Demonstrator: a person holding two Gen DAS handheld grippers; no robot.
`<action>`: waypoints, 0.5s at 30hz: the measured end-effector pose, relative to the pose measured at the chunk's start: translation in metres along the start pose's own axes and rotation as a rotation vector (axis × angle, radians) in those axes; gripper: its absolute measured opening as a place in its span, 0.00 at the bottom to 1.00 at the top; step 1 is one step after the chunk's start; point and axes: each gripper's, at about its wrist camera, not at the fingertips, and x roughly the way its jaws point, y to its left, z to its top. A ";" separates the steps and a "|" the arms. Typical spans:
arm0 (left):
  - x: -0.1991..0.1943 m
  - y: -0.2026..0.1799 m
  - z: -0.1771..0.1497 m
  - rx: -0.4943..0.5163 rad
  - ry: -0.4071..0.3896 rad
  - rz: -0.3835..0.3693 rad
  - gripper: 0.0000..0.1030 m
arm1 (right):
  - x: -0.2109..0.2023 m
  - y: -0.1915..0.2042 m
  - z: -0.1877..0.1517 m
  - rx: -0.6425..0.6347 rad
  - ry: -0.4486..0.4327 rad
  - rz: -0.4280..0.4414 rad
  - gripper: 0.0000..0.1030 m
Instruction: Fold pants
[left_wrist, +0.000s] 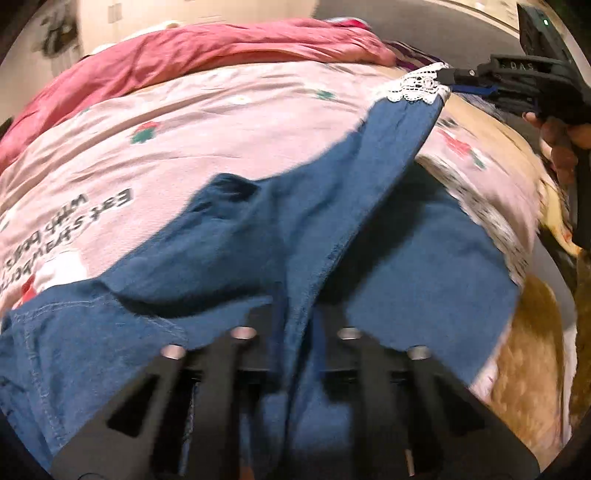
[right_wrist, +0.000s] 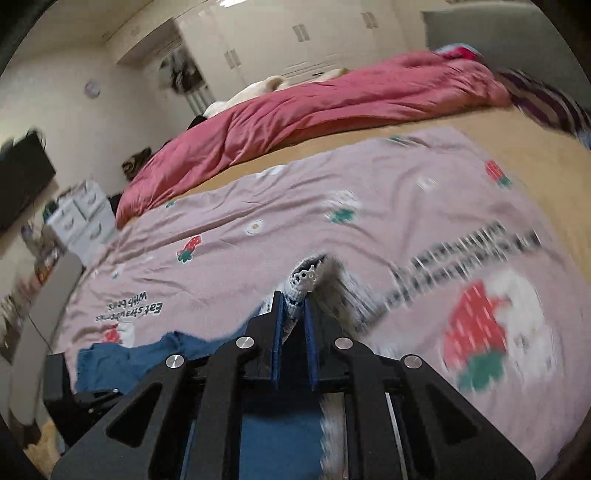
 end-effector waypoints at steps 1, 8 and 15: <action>-0.003 -0.002 0.000 -0.001 0.006 0.002 0.00 | -0.009 -0.004 -0.008 0.011 -0.008 0.000 0.10; -0.040 0.002 -0.005 0.028 -0.041 -0.062 0.00 | -0.062 -0.025 -0.062 0.130 -0.051 0.039 0.10; -0.058 -0.012 -0.029 0.098 -0.046 -0.120 0.00 | -0.096 -0.032 -0.123 0.219 -0.034 0.021 0.10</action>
